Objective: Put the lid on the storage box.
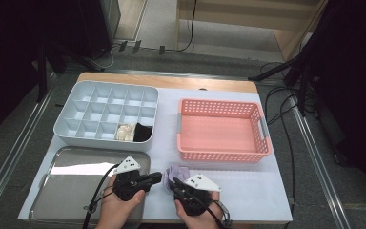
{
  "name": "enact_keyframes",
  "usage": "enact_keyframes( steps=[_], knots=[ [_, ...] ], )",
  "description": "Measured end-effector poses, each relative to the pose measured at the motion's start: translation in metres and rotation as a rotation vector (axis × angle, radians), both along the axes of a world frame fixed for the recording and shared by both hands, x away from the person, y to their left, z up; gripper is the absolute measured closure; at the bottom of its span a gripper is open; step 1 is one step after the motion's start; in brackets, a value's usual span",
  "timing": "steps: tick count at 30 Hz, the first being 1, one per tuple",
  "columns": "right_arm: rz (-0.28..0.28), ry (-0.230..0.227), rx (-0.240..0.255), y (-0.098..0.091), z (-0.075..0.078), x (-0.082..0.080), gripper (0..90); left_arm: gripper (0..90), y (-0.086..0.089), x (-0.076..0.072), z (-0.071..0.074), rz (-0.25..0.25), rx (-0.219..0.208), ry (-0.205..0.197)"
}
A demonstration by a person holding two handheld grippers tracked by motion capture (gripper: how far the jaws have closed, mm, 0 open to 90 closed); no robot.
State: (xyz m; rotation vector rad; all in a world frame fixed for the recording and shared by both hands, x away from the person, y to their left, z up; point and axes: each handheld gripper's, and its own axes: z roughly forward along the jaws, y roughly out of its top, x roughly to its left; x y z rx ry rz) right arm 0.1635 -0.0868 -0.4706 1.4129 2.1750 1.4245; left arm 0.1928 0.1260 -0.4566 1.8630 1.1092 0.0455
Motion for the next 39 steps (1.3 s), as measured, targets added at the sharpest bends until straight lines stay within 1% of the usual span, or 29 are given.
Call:
enact_keyframes(
  steps=[1, 3, 5, 6, 9, 10, 11, 12, 13, 14, 15, 17, 18, 20, 21, 22, 23, 24, 25, 27, 28, 29, 31, 33, 34, 35, 36, 37, 39],
  knots=[
    [0.027, 0.0, 0.0, 0.004, -0.003, 0.0, 68.3, 84.6, 0.0, 0.0, 0.0, 0.002, 0.0, 0.001],
    [0.048, -0.021, -0.002, 0.006, -0.003, -0.002, 64.1, 83.6, 0.001, 0.0, -0.001, 0.006, -0.001, 0.001],
    [0.052, -0.038, 0.042, -0.001, 0.001, -0.004, 60.8, 82.4, 0.002, 0.001, -0.001, 0.008, -0.006, 0.002],
    [0.038, -0.044, 0.066, -0.007, 0.004, -0.004, 60.8, 81.5, 0.003, 0.001, -0.001, 0.013, -0.007, 0.002],
    [-0.033, -0.062, 0.087, -0.029, 0.008, -0.004, 61.4, 74.2, 0.003, 0.002, 0.0, 0.02, -0.027, 0.0],
    [-0.072, -0.057, 0.078, -0.037, 0.006, -0.003, 61.9, 71.2, 0.002, 0.002, 0.0, 0.017, -0.035, 0.004],
    [-0.11, -0.038, 0.061, -0.043, 0.003, -0.002, 62.1, 67.2, 0.001, 0.003, -0.001, 0.019, -0.041, 0.009],
    [-0.14, -0.019, 0.047, -0.049, -0.001, 0.0, 62.1, 62.3, -0.001, 0.004, -0.002, 0.014, -0.047, 0.022],
    [-0.165, -0.002, 0.042, -0.053, -0.006, 0.001, 62.0, 58.0, -0.004, 0.005, -0.004, 0.005, -0.043, 0.038],
    [-0.181, 0.017, 0.039, -0.056, -0.009, 0.002, 61.4, 54.5, -0.006, 0.006, -0.006, 0.003, -0.046, 0.049],
    [-0.184, 0.03, 0.03, -0.057, -0.012, 0.003, 60.2, 51.2, -0.009, 0.006, -0.007, 0.004, -0.038, 0.054],
    [-0.182, 0.062, 0.005, -0.055, -0.016, 0.005, 59.6, 46.0, -0.014, 0.007, -0.01, 0.007, -0.023, 0.058],
    [-0.174, 0.066, 0.01, -0.053, -0.018, 0.005, 59.1, 44.4, -0.017, 0.007, -0.011, -0.001, -0.019, 0.066],
    [-0.154, 0.084, 0.001, -0.047, -0.021, 0.005, 60.3, 44.7, -0.02, 0.007, -0.012, -0.007, -0.005, 0.073],
    [-0.143, 0.085, 0.0, -0.044, -0.023, 0.005, 62.2, 47.3, -0.021, 0.008, -0.013, -0.01, 0.015, 0.08],
    [-0.134, 0.084, -0.001, -0.042, -0.023, 0.004, 69.0, 51.7, -0.021, 0.008, -0.013, -0.007, 0.031, 0.084],
    [-0.122, 0.095, -0.011, -0.04, -0.022, 0.003, 74.5, 57.3, -0.02, 0.008, -0.014, -0.001, 0.041, 0.089],
    [-0.121, 0.098, -0.021, -0.039, -0.021, 0.003, 78.8, 62.3, -0.019, 0.009, -0.015, -0.001, 0.038, 0.099],
    [-0.125, 0.102, -0.019, -0.04, -0.02, 0.003, 83.0, 67.2, -0.017, 0.009, -0.015, -0.008, 0.048, 0.111],
    [-0.121, 0.107, -0.026, -0.043, -0.017, 0.004, 85.5, 74.9, -0.017, 0.009, -0.016, -0.021, 0.06, 0.121],
    [-0.12, 0.098, -0.026, -0.044, -0.016, 0.004, 85.9, 76.3, -0.019, 0.009, -0.017, -0.023, 0.061, 0.126],
    [-0.124, 0.093, -0.035, -0.045, -0.015, 0.004, 86.3, 77.0, -0.02, 0.009, -0.018, -0.026, 0.066, 0.134],
    [-0.134, 0.084, -0.042, -0.048, -0.014, 0.004, 86.4, 77.0, -0.021, 0.009, -0.018, -0.03, 0.063, 0.132],
    [-0.138, 0.074, -0.07, -0.048, -0.015, 0.005, 86.3, 76.3, -0.021, 0.008, -0.018, -0.037, 0.062, 0.131],
    [-0.137, 0.076, -0.074, -0.049, -0.016, 0.006, 85.9, 75.2, -0.021, 0.008, -0.018, -0.035, 0.06, 0.125],
    [-0.137, 0.075, -0.073, -0.048, -0.016, 0.006, 84.3, 73.5, -0.021, 0.007, -0.017, -0.037, 0.045, 0.118],
    [-0.146, 0.059, -0.084, -0.049, -0.016, 0.006, 81.9, 69.9, -0.021, 0.007, -0.016, -0.036, 0.037, 0.108],
    [-0.165, 0.044, -0.068, -0.05, -0.014, 0.005, 78.8, 64.6, -0.021, 0.007, -0.015, -0.029, 0.03, 0.101],
    [-0.178, 0.011, -0.004, -0.053, -0.009, 0.005, 77.7, 57.9, -0.02, 0.009, -0.015, -0.023, 0.02, 0.103]
  ],
)
